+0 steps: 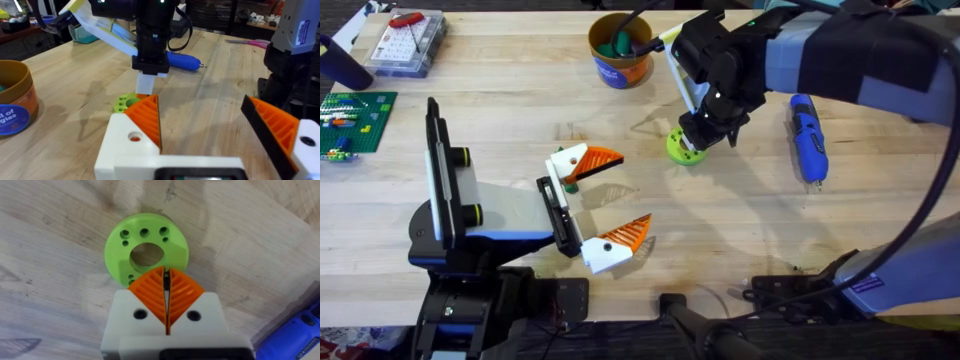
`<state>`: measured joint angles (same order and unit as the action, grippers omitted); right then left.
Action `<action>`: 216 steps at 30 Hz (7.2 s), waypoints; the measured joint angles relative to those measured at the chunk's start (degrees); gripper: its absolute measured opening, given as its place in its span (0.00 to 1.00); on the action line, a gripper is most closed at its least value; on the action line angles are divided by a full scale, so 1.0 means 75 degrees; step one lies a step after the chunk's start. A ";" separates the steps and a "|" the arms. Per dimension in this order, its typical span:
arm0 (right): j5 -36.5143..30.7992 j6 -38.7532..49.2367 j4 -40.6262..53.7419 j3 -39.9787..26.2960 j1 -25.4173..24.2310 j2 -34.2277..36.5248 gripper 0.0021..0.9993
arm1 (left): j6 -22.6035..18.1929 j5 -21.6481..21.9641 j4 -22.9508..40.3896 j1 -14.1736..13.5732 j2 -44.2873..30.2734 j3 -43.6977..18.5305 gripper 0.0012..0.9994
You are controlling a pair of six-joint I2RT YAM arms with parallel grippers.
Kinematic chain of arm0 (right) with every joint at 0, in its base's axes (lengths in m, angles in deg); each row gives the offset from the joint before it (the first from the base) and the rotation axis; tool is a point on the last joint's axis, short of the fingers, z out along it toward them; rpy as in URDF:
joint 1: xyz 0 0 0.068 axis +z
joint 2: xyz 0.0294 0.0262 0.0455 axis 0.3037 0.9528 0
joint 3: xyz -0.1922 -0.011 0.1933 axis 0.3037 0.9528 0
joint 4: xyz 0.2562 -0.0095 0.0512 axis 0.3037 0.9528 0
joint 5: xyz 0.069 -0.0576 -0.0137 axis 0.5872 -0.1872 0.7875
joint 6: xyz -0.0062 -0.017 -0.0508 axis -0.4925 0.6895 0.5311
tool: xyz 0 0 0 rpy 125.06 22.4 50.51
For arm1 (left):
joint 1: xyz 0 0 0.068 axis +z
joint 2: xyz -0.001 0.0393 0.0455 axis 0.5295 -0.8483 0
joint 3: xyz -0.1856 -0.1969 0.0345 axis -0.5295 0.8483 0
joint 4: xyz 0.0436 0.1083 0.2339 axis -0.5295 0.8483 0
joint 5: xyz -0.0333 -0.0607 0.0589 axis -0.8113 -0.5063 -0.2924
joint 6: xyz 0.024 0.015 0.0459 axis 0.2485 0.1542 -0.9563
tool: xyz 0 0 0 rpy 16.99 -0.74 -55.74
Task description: Pick up the gripper from the table and insert it into the empty holder that is missing its gripper. Then pick up a screw, insert it into the mounting hole, and use the screwdriver to tighten it. Finally, clean up the table by picking up the vegetable and placing it into the bucket.
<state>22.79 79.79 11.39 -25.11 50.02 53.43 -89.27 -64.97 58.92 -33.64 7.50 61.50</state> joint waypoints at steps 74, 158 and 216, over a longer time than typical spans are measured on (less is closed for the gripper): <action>0.0470 -0.0464 0.0046 0.1151 -0.0315 -0.1320 1.00 | 0.0004 0.0001 0.0003 0.0000 -0.0001 0.0000 0.99; 0.0577 -0.0512 -0.0947 0.1180 -0.0323 -0.0863 0.27 | 0.0004 0.0000 0.0000 0.0000 0.0001 0.0000 0.99; 0.0546 -0.0424 -0.0032 0.0669 -0.0335 -0.1101 0.00 | 0.0004 0.0002 0.0001 0.0000 0.0001 0.0000 0.99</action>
<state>26.88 76.61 11.15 -20.09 47.50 45.17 -89.24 -64.95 58.93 -33.64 7.51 61.50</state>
